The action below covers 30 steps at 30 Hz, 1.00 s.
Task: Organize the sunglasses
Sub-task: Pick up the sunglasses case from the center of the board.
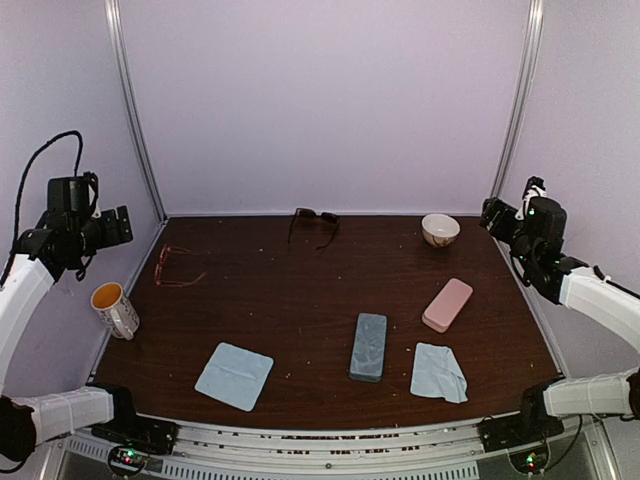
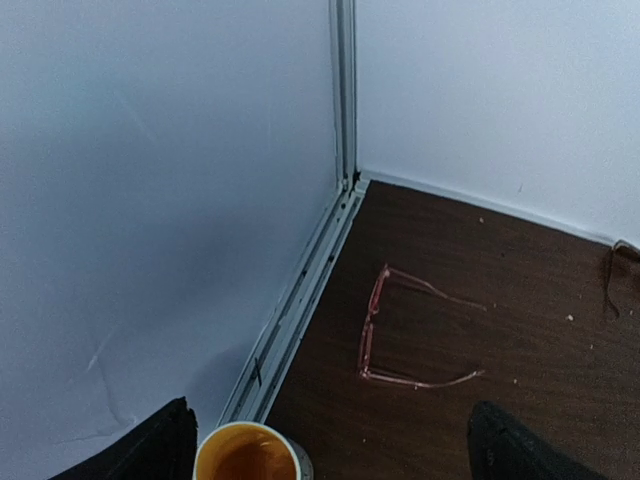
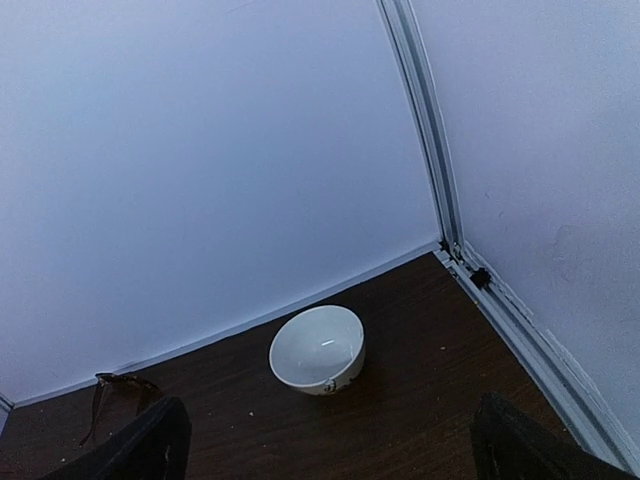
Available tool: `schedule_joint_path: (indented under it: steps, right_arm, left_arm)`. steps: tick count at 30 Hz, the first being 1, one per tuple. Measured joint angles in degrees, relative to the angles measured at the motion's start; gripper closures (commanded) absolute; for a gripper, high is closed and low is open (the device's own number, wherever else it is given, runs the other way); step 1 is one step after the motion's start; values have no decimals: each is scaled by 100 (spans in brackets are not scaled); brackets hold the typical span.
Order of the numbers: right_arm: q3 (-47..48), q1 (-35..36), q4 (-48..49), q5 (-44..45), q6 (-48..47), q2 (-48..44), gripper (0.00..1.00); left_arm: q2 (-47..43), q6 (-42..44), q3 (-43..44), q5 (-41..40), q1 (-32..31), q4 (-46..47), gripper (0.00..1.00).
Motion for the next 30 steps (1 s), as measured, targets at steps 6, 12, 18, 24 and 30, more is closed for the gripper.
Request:
schedule_joint_path:
  steps: [6,12,18,24,30]
  right_arm:
    - [70,-4,-444,-581,304,68,0]
    - [697,0,-1665,-914,540,424,0]
    - [1300,79,-3121,-791,855,468,0]
    - [1871,442,-4572,-205,1292,748,0]
    - [2175,861,-5619,236,1864,1311,0]
  left_arm:
    - [-83,179,-367,518,0,-599,2]
    - [-186,415,-516,782,-2,-824,2]
    - [-223,544,-516,800,-2,-811,2]
    - [-219,577,-516,935,-2,-802,2]
    - [-210,590,-516,1102,-2,-789,2]
